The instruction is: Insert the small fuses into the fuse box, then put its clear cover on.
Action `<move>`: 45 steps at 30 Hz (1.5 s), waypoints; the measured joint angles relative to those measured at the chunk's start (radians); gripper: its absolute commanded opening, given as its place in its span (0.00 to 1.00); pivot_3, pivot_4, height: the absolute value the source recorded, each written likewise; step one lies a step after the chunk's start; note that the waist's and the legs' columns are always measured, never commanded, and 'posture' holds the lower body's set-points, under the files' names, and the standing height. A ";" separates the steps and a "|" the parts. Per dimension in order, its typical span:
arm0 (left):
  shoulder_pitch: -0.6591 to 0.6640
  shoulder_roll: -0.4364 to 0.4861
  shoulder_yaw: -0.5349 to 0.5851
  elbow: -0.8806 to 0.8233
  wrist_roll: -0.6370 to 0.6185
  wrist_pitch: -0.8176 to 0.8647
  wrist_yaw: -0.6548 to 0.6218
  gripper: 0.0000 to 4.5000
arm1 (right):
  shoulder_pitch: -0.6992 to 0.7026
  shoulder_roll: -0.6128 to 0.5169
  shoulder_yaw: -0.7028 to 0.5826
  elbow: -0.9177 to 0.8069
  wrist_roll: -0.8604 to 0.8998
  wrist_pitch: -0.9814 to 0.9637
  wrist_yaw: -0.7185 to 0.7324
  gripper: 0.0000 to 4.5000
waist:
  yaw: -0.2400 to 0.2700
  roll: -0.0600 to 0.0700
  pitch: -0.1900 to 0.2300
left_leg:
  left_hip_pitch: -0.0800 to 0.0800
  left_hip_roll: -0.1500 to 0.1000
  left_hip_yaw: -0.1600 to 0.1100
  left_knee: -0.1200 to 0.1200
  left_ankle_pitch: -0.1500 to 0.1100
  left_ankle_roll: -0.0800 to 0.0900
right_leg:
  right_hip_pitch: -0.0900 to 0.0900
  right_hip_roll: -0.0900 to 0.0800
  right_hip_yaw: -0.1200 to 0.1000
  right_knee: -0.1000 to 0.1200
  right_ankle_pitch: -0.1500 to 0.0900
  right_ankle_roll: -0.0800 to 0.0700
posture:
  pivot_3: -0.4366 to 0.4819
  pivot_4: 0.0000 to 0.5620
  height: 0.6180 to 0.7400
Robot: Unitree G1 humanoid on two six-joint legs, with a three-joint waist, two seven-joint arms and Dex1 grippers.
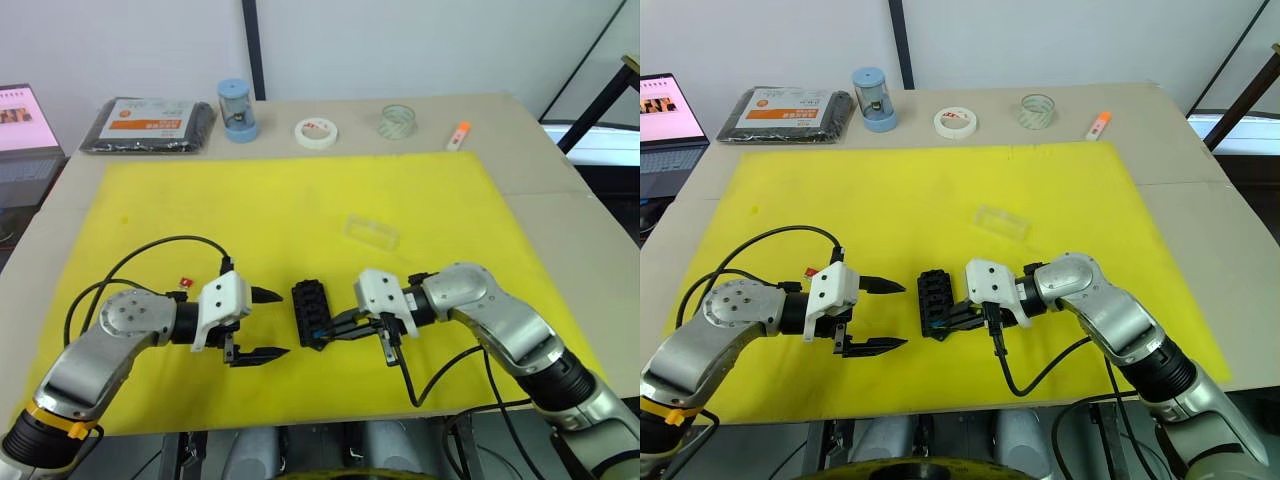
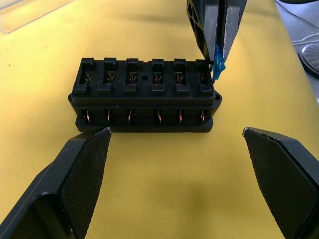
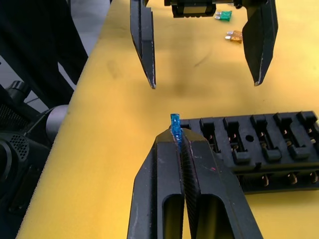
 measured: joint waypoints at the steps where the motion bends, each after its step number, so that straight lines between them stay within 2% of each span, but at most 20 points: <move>1: 0.000 0.000 0.000 0.000 0.000 0.000 0.000 0.99 | -0.002 0.000 -0.003 -0.003 0.002 0.002 0.002 0.00 | 0.000 0.000 0.000 | 0.000 0.000 0.000 0.000 0.000 0.000 | 0.000 0.000 0.000 0.000 0.000 0.000 | 0.48 0.27 1.00; 45: 0.000 0.000 -0.001 0.000 0.000 0.001 0.010 0.99 | -0.018 0.032 0.005 0.017 -0.030 -0.005 0.022 0.00 | 0.000 0.000 0.000 | 0.000 0.000 0.000 0.001 0.002 -0.003 | 0.001 0.000 0.000 0.002 0.000 0.000 | 0.48 0.27 1.00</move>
